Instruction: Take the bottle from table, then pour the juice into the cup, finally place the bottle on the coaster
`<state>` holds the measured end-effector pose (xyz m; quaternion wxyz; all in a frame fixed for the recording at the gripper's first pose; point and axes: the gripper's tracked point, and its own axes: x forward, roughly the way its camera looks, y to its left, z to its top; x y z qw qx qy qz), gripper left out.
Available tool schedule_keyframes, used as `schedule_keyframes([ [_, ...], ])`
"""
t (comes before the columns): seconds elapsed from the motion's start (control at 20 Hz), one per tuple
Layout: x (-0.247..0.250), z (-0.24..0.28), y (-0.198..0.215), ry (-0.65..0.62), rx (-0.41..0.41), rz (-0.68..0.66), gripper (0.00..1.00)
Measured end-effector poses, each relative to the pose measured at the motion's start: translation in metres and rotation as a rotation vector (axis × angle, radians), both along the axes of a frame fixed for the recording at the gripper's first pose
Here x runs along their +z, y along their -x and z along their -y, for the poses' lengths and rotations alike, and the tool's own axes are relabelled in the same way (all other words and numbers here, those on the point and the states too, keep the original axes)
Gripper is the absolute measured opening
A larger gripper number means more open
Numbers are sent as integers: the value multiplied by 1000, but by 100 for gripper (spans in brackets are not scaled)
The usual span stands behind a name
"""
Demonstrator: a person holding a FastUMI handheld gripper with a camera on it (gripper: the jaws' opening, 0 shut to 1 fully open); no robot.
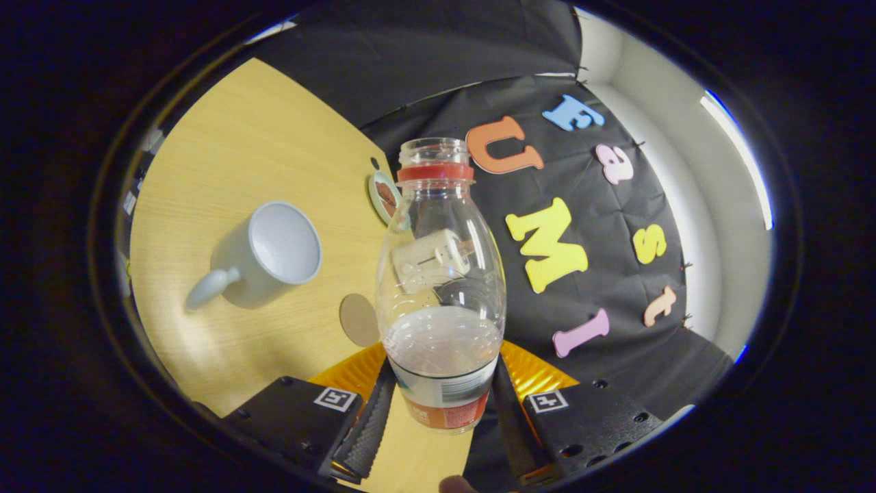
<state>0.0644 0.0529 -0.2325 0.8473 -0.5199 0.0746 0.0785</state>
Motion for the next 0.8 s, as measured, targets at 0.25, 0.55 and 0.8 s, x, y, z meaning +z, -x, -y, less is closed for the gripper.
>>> schedule_keyframes([
  [0.25,13,-9,6,-337,-16,-82,76],
  [0.55,61,-15,-11,-706,-10,-97,76],
  [0.8,91,-20,-49,-915,0,-67,76],
])
